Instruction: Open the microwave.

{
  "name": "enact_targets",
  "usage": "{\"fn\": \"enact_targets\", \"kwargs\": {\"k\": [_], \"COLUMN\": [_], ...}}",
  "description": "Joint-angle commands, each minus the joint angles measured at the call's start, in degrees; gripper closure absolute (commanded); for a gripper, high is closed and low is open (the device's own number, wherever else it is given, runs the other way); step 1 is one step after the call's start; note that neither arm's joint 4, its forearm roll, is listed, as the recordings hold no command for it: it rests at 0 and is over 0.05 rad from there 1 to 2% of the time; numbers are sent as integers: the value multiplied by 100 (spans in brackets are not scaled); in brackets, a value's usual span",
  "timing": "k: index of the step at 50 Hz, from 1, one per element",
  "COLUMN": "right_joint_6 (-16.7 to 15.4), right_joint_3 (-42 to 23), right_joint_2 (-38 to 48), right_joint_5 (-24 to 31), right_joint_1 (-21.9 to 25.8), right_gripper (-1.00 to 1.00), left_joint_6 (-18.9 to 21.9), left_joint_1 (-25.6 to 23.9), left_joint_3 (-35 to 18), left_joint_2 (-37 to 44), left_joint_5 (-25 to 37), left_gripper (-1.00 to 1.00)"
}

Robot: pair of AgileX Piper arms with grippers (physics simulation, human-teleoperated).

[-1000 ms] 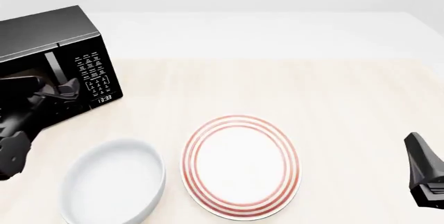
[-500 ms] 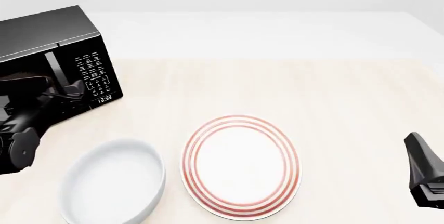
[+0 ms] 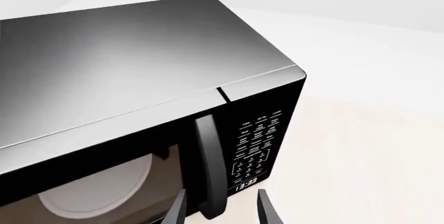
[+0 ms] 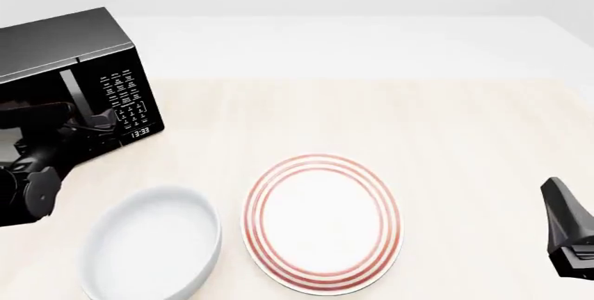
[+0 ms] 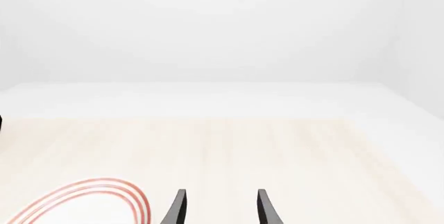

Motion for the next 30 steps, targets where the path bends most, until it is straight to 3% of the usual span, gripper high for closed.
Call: {"fn": "enact_targets", "kwargs": {"k": [1,30], "right_joint_6": [0,0], "right_joint_3": [0,0], "right_joint_2": [0,0], "right_joint_5": [0,0], "right_joint_1": [0,0], "right_gripper": [-100,-100], "left_joint_6": [-74,-203], "left_joint_1": [61,-30], "left_joint_3": [-123,-409], "left_joint_2": [235,575], "left_joint_5": [-6,40], "left_gripper": [-100,-100]}}
